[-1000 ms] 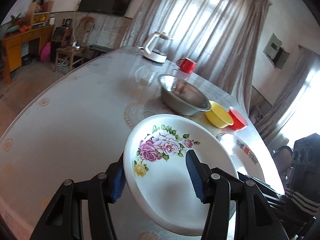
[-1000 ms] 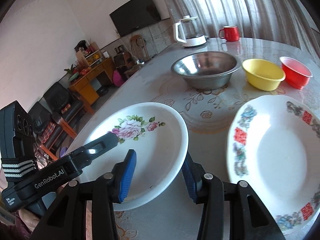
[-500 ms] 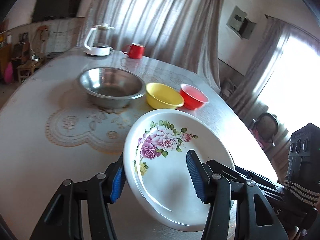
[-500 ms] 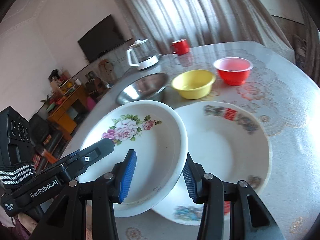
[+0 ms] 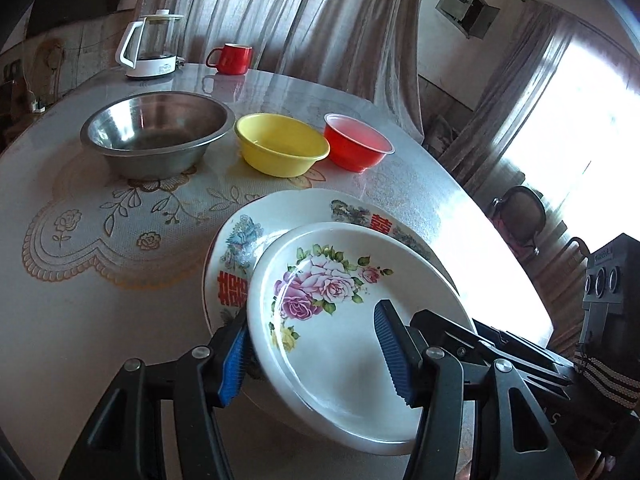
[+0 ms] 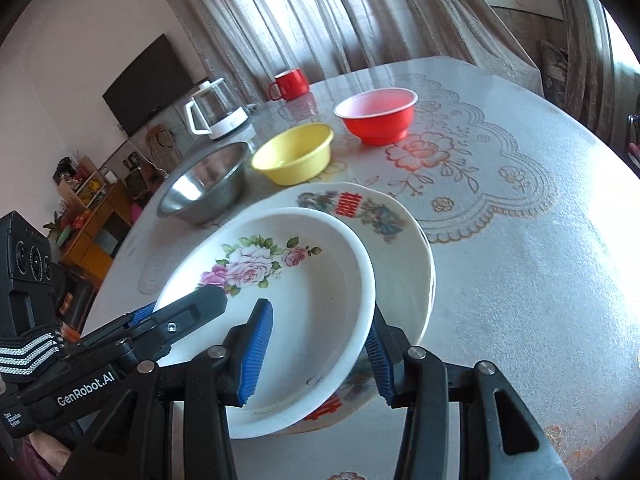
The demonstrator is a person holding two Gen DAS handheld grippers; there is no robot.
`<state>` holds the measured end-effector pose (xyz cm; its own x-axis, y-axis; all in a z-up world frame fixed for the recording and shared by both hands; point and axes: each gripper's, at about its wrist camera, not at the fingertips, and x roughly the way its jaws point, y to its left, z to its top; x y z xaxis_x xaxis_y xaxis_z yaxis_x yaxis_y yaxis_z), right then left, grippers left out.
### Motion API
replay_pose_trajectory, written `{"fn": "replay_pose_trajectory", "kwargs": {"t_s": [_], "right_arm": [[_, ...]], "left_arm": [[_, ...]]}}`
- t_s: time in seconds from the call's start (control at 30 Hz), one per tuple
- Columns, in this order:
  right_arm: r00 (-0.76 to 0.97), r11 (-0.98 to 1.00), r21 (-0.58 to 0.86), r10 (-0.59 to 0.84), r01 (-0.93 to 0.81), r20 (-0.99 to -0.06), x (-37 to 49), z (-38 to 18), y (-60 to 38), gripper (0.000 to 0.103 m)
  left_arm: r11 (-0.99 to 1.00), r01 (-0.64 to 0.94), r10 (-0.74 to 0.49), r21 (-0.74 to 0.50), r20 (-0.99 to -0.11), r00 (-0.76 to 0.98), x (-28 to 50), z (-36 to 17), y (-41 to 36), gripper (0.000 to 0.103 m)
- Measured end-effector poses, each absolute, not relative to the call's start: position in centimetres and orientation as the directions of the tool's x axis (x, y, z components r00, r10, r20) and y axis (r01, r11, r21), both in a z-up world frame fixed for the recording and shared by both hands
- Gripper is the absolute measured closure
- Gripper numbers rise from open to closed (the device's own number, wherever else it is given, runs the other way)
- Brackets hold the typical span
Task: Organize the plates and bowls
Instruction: 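Lower the pink-rose plate onto the double-happiness plate with both tools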
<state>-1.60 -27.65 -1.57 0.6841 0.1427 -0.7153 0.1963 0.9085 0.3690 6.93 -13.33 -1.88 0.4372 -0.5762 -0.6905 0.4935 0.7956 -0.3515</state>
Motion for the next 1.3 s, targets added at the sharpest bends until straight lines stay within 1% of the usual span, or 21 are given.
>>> {"fn": "replay_pose_trajectory", "kwargs": {"t_s": [0.2,0.3,0.37,0.57,0.8,0.97,1.13,1.3], "right_arm": [[0.689,0.925,0.325,0.106,0.196,-0.717,-1.6,-1.8,-27.6,0.056],[0.69,0.929,0.312,0.094,0.198,-0.718,-1.5,-1.7,-27.5,0.056],[0.692,0.938,0.289,0.079,0.193,-0.718,-1.5,-1.8,-27.3,0.056],[0.693,0.956,0.216,0.021,0.196,-0.721,-1.4,-1.6,-26.8,0.056],[0.693,0.956,0.213,0.013,0.203,-0.721,-1.4,-1.5,-26.9,0.056],[0.694,0.957,0.192,-0.015,0.219,-0.72,-1.6,-1.4,-26.9,0.056],[0.691,0.966,0.15,-0.037,0.208,-0.722,-1.6,-1.4,-26.3,0.055],[0.691,0.967,0.157,-0.027,0.203,-0.722,-1.6,-1.4,-26.3,0.055]], "left_arm": [[0.798,0.496,-0.572,-0.343,-0.693,0.439,6.8,-1.8,-13.5,0.045],[0.794,0.499,-0.577,-0.347,-0.69,0.437,6.7,-1.8,-13.4,0.043],[0.795,0.501,-0.574,-0.341,-0.691,0.44,6.6,-1.8,-13.4,0.041],[0.794,0.501,-0.576,-0.344,-0.688,0.441,6.3,-1.6,-13.3,0.04],[0.789,0.498,-0.586,-0.359,-0.685,0.434,6.0,-1.5,-13.0,0.038],[0.797,0.503,-0.574,-0.334,-0.679,0.458,5.4,-1.3,-12.9,0.035],[0.792,0.509,-0.58,-0.338,-0.677,0.453,5.4,-1.4,-12.7,0.035],[0.795,0.507,-0.577,-0.334,-0.676,0.459,5.4,-1.3,-12.6,0.035]]}}
